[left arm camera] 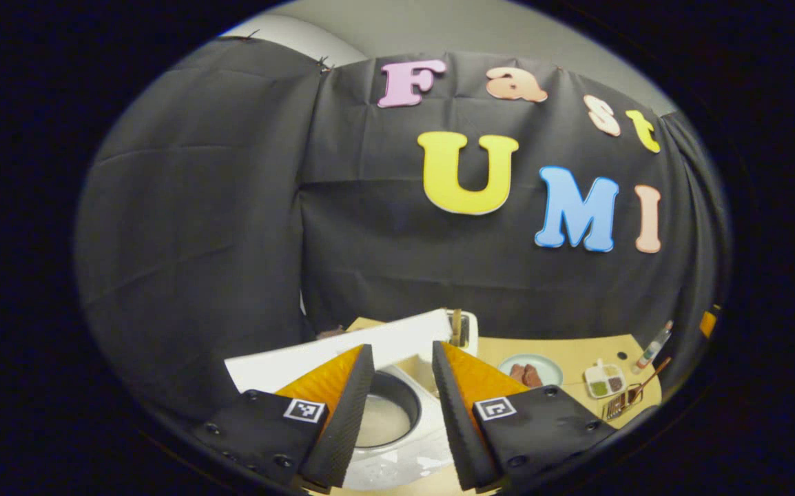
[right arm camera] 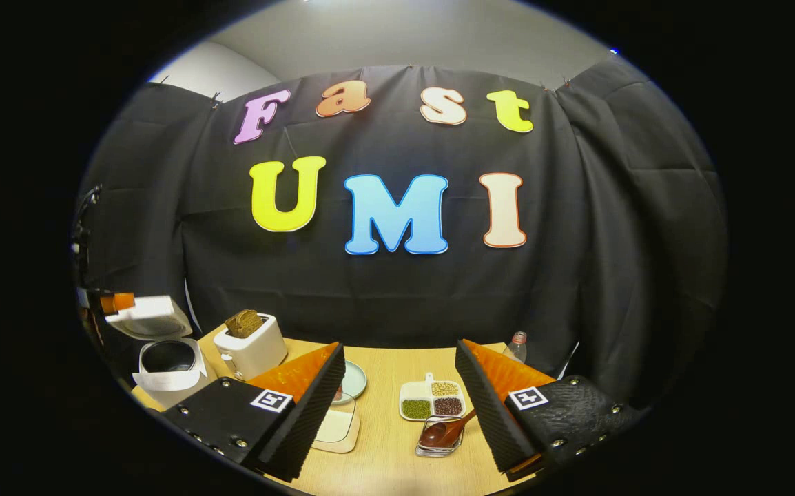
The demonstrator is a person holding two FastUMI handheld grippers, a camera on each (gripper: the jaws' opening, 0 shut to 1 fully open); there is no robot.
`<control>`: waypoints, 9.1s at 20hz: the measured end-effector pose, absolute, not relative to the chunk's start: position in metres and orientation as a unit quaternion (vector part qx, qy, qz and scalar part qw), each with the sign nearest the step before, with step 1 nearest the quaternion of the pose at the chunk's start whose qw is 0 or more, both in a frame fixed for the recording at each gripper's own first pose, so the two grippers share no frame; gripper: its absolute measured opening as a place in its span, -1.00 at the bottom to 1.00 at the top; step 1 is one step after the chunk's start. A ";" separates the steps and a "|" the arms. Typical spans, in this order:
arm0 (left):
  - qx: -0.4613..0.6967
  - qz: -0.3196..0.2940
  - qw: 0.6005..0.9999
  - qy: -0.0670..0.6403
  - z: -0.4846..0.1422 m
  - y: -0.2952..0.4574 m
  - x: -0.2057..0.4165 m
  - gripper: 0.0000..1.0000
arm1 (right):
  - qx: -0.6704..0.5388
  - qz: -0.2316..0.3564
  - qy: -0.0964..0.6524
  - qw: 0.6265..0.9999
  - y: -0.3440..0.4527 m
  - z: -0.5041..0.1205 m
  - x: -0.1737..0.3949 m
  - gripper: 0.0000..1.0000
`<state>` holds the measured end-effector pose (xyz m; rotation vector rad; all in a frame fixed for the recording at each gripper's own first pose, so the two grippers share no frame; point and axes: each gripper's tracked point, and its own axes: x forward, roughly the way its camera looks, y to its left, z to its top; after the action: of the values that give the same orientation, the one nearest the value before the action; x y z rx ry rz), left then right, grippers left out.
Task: Close the left gripper, press the button to open the rice cooker; take a wooden spoon from the chopstick holder with the right hand, scoop a spoonful of rice and pour it into the rice cooker, then put the wooden spoon back into the chopstick holder.
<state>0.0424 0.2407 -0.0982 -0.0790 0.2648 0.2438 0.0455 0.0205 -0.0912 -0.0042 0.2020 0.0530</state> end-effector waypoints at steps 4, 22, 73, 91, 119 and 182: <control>-0.009 0.112 0.992 0.056 -0.047 0.209 0.026 0.45 | -0.003 0.026 0.102 0.994 0.016 -0.091 0.044 0.96; -0.032 -0.023 0.999 0.019 -0.037 0.068 0.007 0.89 | 0.053 -0.027 0.150 0.987 -0.077 -0.142 0.067 0.97; 0.081 -0.043 0.995 0.045 -0.085 0.048 -0.007 0.77 | 0.150 0.056 0.197 0.967 -0.011 -0.161 0.118 -0.79; 0.065 0.028 0.995 0.073 -0.100 0.135 -0.036 0.86 | 0.037 0.148 0.222 0.963 0.164 -0.261 0.174 -0.79; 0.051 0.069 0.992 0.088 -0.112 0.185 -0.071 0.86 | 0.502 0.113 0.247 0.821 0.135 -0.274 0.163 -0.79; -0.005 0.097 0.991 0.093 -0.141 0.303 -0.114 0.76 | 0.301 0.345 0.278 0.844 0.501 -0.170 0.150 -0.79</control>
<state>-0.1138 0.3029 -0.1412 -0.0105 0.1868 0.1955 0.1504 0.5009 -0.1699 0.6352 0.5862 0.7287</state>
